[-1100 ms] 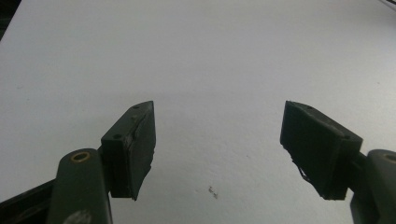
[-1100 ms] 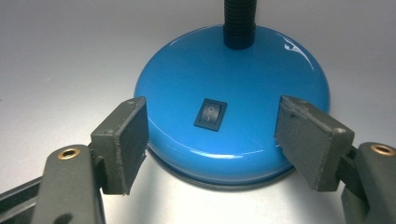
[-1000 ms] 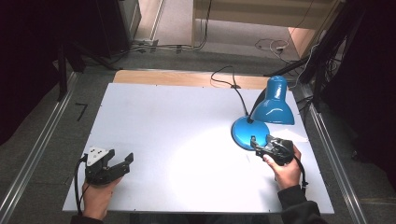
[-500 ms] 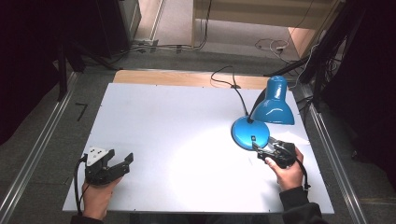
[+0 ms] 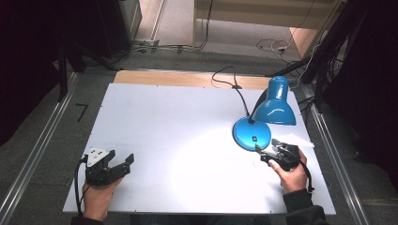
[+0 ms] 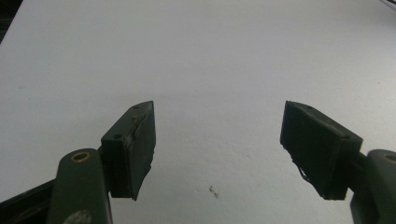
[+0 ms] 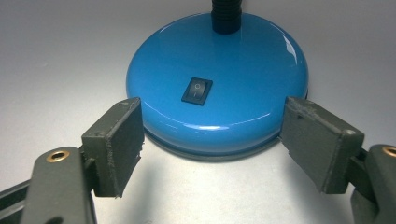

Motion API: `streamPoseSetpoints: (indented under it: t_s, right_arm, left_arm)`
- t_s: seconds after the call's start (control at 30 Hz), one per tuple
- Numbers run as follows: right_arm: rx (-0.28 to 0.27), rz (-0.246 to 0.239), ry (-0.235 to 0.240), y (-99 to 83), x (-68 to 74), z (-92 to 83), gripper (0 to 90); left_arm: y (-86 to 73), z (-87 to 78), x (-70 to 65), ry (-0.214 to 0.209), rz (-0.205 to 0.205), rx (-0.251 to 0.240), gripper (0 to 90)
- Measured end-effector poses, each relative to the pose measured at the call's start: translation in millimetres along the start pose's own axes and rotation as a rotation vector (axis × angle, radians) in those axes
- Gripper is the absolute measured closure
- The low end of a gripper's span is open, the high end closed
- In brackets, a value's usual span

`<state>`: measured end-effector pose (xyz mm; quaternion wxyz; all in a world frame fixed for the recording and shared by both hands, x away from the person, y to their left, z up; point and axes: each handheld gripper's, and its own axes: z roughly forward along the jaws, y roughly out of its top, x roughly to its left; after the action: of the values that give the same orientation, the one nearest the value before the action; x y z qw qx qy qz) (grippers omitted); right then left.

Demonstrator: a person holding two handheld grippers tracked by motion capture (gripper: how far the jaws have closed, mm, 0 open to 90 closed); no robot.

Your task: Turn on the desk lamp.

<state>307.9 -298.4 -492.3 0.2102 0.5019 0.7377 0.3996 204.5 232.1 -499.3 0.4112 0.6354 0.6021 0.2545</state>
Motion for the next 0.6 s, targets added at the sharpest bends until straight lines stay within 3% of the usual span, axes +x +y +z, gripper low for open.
streamPoseSetpoints:
  t_s: [0.6]
  right_arm:
    - [-0.007,0.011,-0.022,-4.6,-9.3,-10.6,18.7]
  left_arm:
    - [0.0,0.3,-0.1,0.017,0.003,0.001,25.9]
